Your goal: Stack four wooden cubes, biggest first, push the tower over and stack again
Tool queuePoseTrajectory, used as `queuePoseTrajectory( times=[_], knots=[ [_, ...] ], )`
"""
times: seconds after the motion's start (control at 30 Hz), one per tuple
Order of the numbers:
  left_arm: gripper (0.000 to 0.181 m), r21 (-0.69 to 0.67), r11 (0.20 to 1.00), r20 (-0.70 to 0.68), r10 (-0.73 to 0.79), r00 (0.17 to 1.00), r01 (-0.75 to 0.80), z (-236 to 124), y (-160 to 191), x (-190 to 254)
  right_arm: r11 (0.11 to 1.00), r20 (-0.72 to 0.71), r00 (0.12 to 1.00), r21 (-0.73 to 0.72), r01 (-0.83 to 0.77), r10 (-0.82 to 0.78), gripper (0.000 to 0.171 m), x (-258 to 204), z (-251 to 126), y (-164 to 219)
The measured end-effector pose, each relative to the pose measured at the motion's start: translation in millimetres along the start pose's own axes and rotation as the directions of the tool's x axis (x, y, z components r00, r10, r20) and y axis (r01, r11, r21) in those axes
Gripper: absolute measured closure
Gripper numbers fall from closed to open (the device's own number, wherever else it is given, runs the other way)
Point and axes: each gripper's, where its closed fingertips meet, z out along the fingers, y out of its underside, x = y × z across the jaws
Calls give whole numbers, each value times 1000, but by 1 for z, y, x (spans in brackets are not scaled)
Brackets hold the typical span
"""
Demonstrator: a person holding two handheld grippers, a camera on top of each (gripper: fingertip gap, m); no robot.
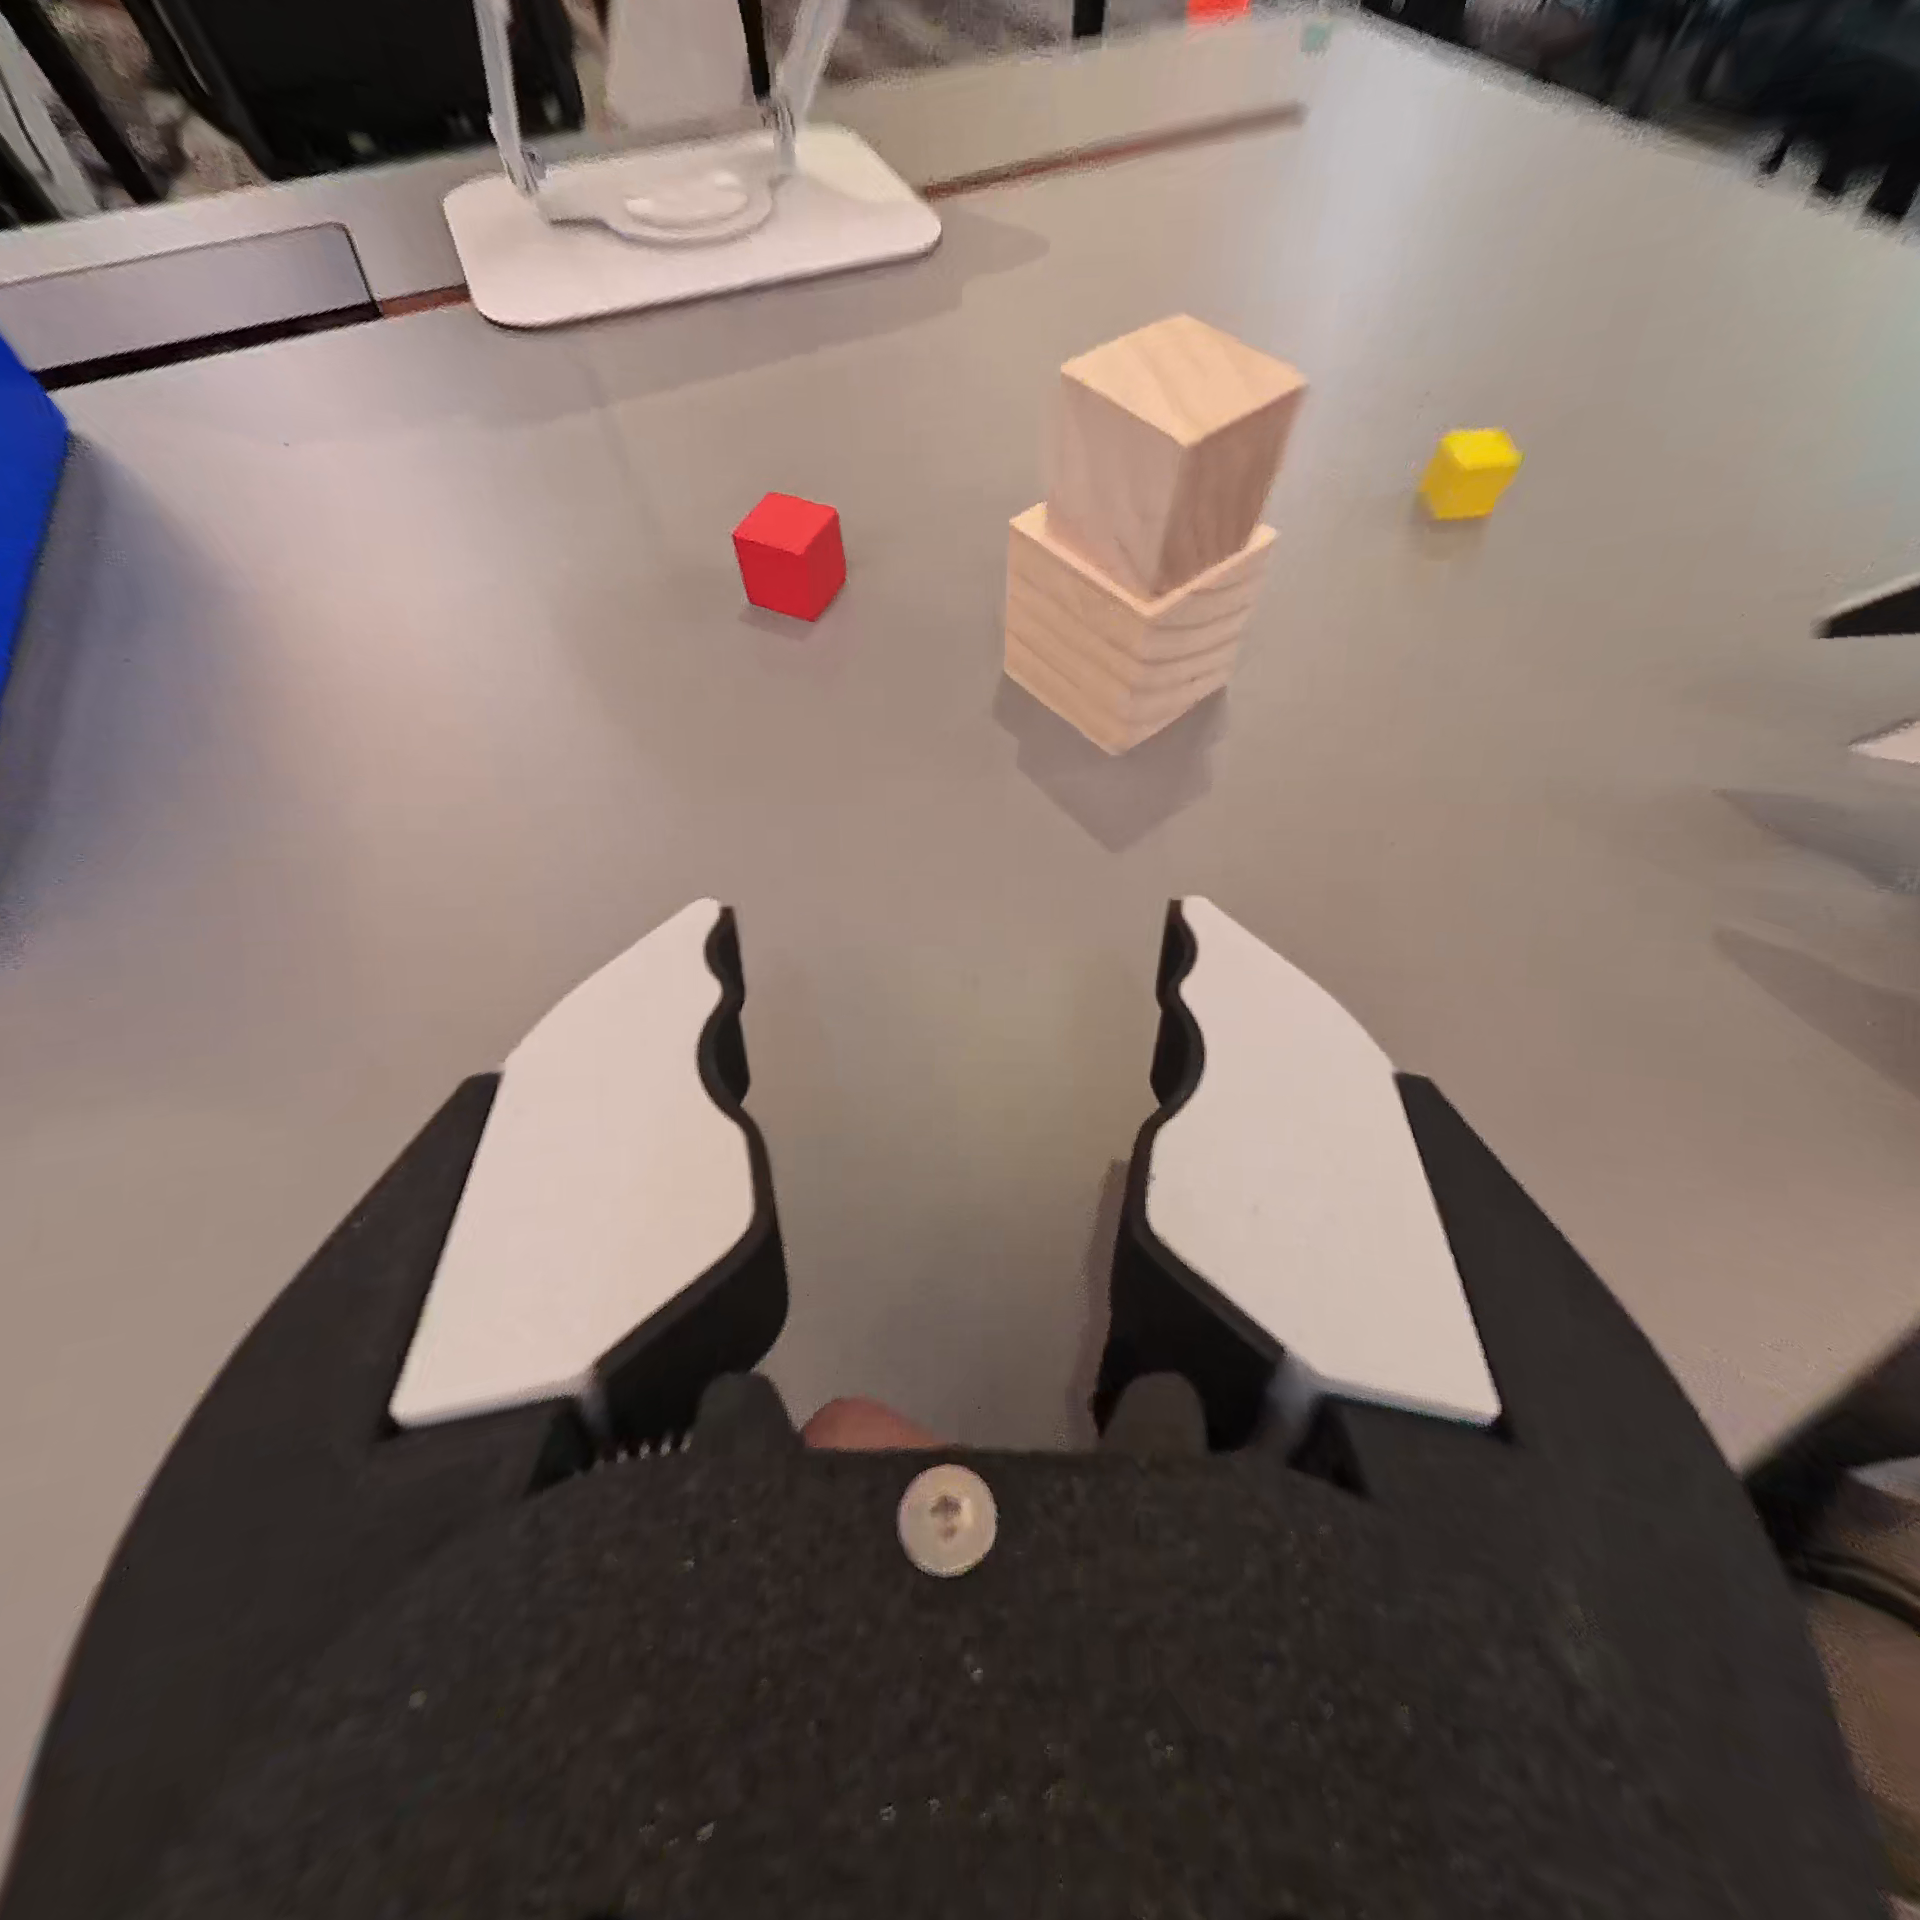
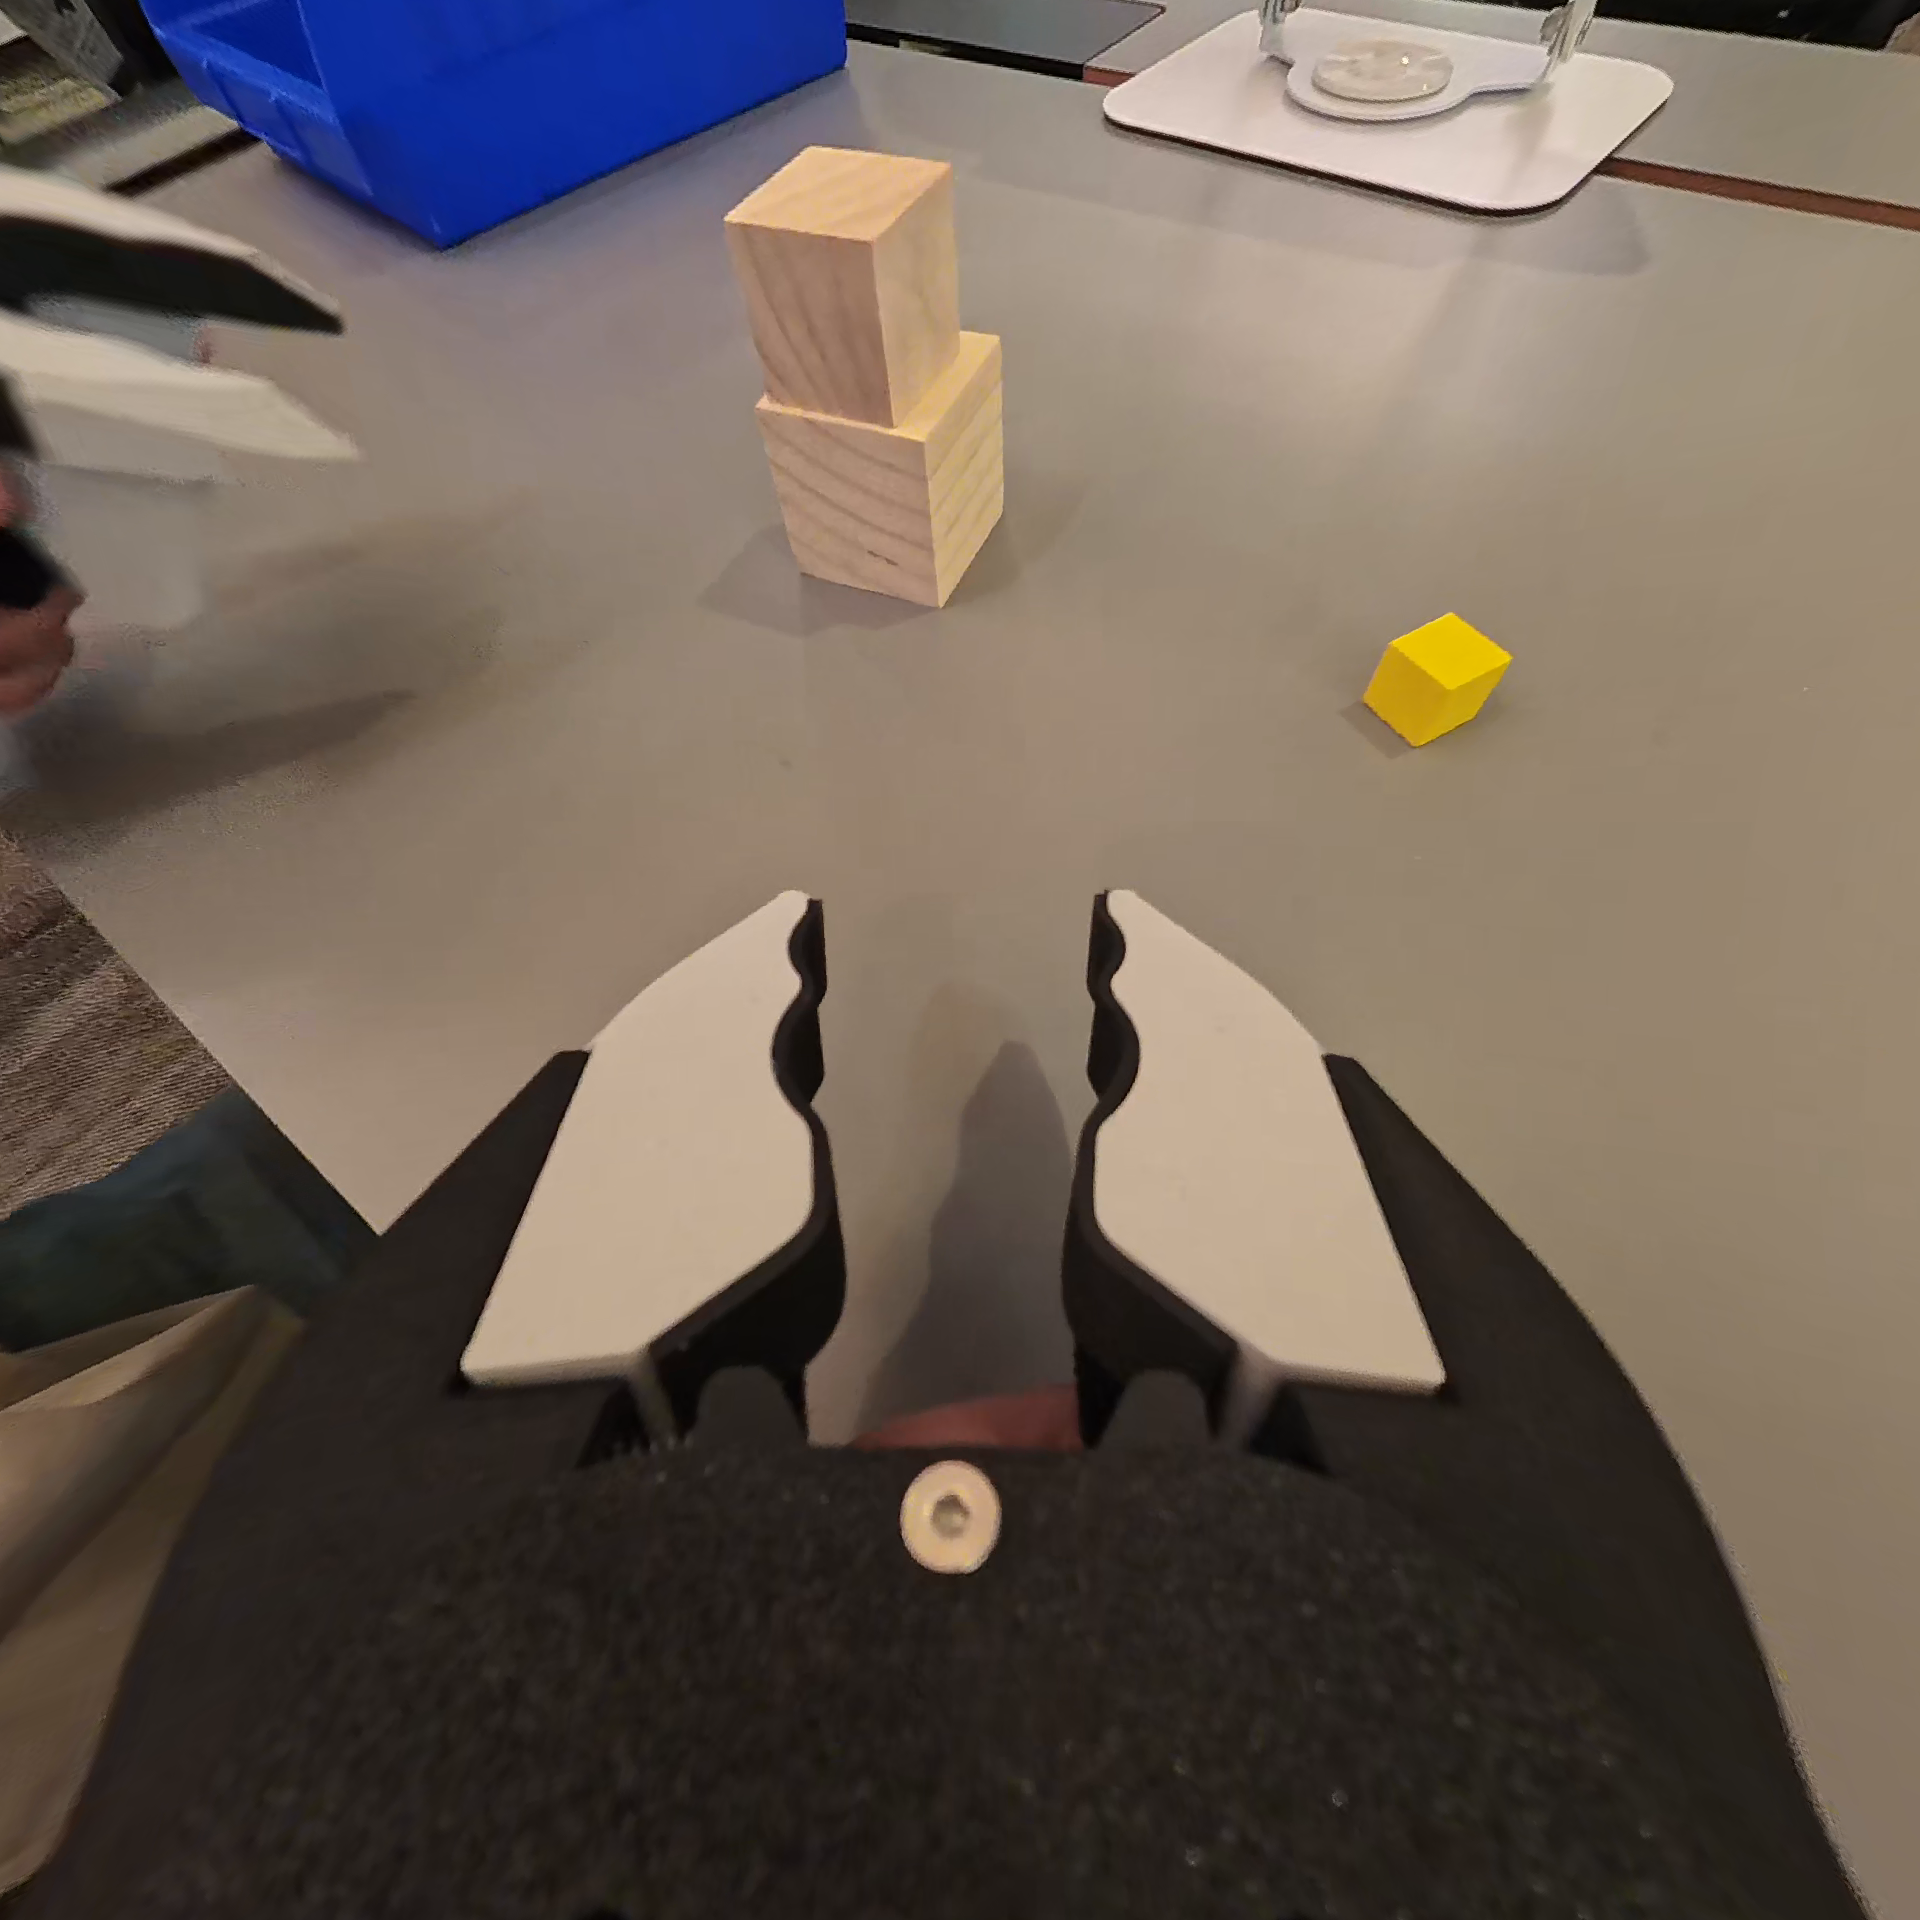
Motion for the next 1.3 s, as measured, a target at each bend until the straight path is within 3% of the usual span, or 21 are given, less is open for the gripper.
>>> queuePoseTrajectory(
  times=[0.13, 0.27, 0.5, 0.53, 0.63, 0.73, 0.9, 1.1, 1.17, 1.3],
  knots=[
    [105, -231, 966, -55, 104, 993, -113, 64, -23, -32, 1000, 13, 1000, -4, -4, 4, 123, -1, 0, 0],
    [109, -469, 842, -98, 251, 963, -267, 124, -30, -60, 1000, 22, 1000, 0, -16, 16, 124, -1, 0, 0],
    [129, -595, 711, -242, 287, 927, -375, 170, -27, -58, 1000, 31, 999, -2, -21, 21, 124, -1, 0, 0],
    [153, -593, 707, -282, 266, 922, -385, 170, -25, -52, 1000, 33, 999, -3, -19, 19, 124, -1, 0, 1],
    [153, -608, 682, -282, 292, 914, -406, 168, -26, -55, 1000, 36, 999, -7, -19, 19, 124, -2, 0, 1],
    [153, -550, 720, -304, 299, 905, -423, 153, -45, -52, 1000, 41, 999, -8, -24, 24, 124, -2, 0, 1],
    [153, -325, 727, -533, 388, 752, -605, 91, -87, -6, 1000, 44, 999, -8, -29, 29, 124, -2, 0, 1],
    [153, -261, 597, -679, 445, 584, -758, 58, -97, 42, 1000, 41, 999, -9, -19, 19, 125, -2, 0, 1],
    [153, -288, 568, -678, 447, 583, -771, 66, -93, 46, 1000, 38, 999, -6, -17, 17, 125, -2, 0, 1],
    [153, -318, 616, -677, 385, 628, -721, 81, -95, 54, 1000, 34, 999, -9, -7, 7, 125, -3, 0, 2]
  ],
)
